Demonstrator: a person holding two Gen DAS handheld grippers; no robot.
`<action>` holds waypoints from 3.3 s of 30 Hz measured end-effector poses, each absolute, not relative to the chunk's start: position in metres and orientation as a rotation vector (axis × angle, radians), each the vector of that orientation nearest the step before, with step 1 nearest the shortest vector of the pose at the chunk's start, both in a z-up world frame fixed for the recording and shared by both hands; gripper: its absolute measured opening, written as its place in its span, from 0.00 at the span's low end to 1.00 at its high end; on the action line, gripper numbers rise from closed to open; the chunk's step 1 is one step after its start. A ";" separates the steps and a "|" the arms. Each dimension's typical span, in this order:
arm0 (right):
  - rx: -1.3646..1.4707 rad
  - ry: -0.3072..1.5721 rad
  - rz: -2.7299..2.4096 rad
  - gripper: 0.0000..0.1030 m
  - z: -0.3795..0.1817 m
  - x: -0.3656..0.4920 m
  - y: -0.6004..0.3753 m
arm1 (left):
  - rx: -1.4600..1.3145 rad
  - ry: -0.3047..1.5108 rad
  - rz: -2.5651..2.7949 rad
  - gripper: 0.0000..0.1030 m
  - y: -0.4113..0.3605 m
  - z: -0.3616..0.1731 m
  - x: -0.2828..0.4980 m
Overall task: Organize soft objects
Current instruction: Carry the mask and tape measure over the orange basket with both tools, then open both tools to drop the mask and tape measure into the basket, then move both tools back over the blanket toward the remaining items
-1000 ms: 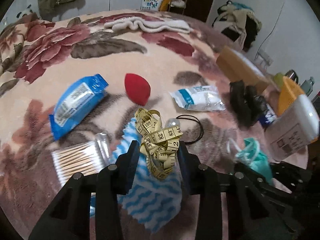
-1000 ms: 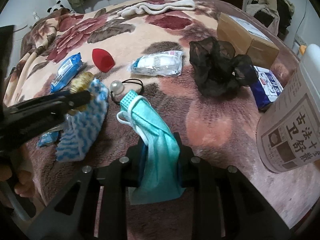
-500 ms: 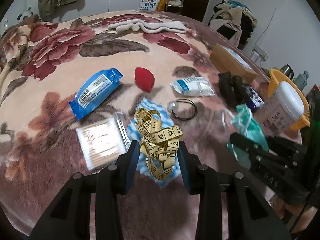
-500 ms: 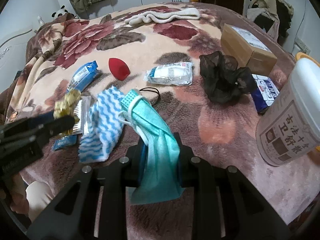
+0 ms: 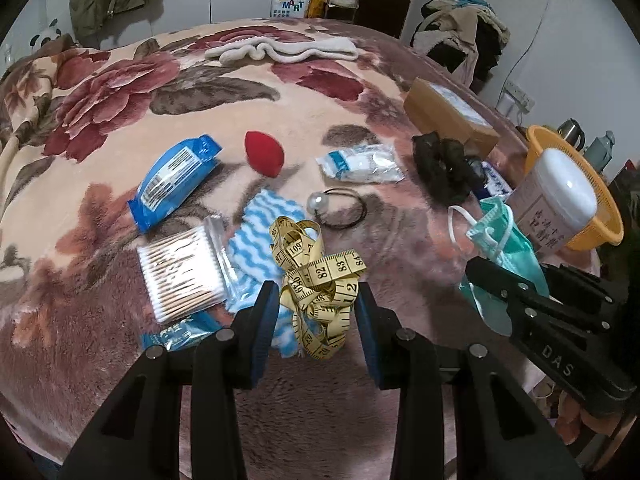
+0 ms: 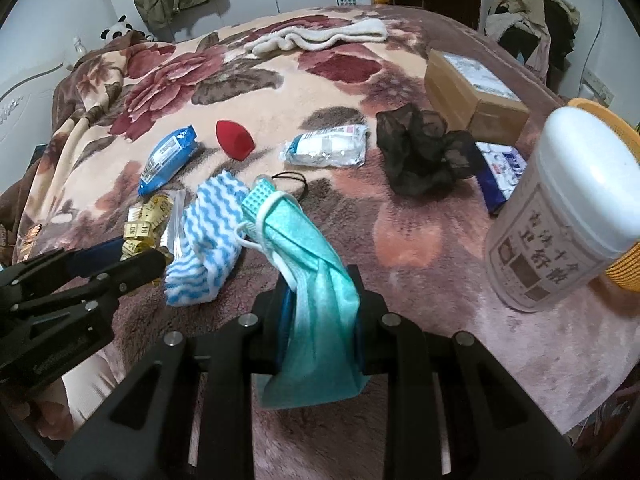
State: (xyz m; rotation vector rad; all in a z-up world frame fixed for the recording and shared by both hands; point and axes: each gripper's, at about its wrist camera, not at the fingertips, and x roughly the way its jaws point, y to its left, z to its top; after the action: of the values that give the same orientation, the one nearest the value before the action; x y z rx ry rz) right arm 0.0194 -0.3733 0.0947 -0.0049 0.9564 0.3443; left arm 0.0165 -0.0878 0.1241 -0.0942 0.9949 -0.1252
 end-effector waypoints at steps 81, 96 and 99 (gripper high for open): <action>0.269 0.809 -0.142 1.00 0.189 0.058 -0.663 | 0.033 0.863 -0.477 1.00 -0.371 0.247 0.133; 0.149 0.802 -0.050 1.00 0.207 0.058 -0.584 | -0.030 0.851 -0.409 1.00 -0.266 0.257 0.117; 0.131 0.807 -0.024 1.00 0.206 0.060 -0.567 | -0.031 0.863 -0.387 1.00 -0.242 0.255 0.118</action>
State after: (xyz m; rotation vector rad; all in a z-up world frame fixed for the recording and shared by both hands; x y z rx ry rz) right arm 0.0597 -0.5667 0.2058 0.1308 0.8071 -0.0236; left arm 0.1179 -0.2420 0.2548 -0.0313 0.8627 -0.3869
